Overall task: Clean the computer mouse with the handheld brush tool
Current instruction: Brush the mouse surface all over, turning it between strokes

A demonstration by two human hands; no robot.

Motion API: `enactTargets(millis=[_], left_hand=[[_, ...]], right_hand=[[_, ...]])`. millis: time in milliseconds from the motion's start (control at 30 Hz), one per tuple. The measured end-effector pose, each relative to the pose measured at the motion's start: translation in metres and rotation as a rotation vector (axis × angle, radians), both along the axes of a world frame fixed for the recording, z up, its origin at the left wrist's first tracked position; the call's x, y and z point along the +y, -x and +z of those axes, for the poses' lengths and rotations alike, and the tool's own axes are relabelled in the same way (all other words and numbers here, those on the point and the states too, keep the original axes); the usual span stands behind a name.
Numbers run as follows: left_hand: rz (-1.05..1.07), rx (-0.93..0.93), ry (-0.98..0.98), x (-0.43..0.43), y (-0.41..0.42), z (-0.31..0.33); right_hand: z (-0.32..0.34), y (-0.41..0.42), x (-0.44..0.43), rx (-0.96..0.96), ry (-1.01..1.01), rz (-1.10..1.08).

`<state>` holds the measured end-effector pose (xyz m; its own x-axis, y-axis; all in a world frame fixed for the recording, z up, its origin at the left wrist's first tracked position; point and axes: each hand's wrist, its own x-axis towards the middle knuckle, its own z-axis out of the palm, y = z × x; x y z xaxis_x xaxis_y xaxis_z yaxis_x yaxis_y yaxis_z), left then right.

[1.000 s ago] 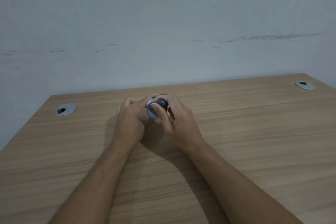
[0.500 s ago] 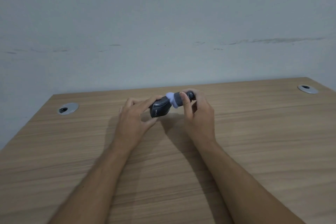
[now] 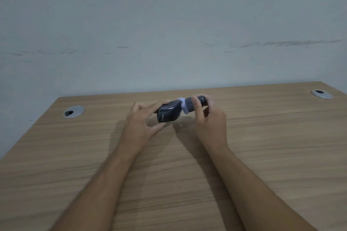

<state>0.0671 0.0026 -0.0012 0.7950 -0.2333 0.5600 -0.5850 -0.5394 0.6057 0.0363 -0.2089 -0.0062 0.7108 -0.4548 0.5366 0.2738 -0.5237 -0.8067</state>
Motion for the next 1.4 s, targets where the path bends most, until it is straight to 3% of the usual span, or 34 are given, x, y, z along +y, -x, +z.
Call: enactTargets(millis=[133,300,433,600,733,833,967,1100,1400], left_hand=[[0.048,0.091,0.071,-0.001,-0.001,-0.001],[0.093,0.209,0.206,0.002,-0.006,-0.001],[0.034,0.278,0.337,0.003,-0.006,-0.002],[-0.046,0.288,0.253,-0.003,-0.003,-0.005],[0.064,0.239,0.101,-0.005,-0.002,-0.004],[0.115,0.218,0.138,-0.005,-0.003,-0.002],[0.111,0.210,0.241,-0.002,-0.001,0.000],[0.079,0.213,0.188,-0.005,0.003,0.000],[0.130,0.169,0.004,-0.007,-0.001,0.000]], right_hand=[[0.004,0.005,0.002,-0.024,0.010,0.031],[0.006,0.014,0.019,-0.065,0.079,0.217],[0.001,0.004,0.011,-0.025,0.006,0.097],[0.002,0.003,0.005,-0.033,-0.026,0.085],[0.008,0.012,0.018,-0.090,0.062,0.200],[0.007,0.014,0.025,-0.094,0.126,0.236],[0.001,0.005,0.017,-0.048,0.064,0.086],[-0.002,-0.001,0.003,-0.001,0.003,0.011],[0.011,0.017,0.030,-0.140,0.174,0.259]])
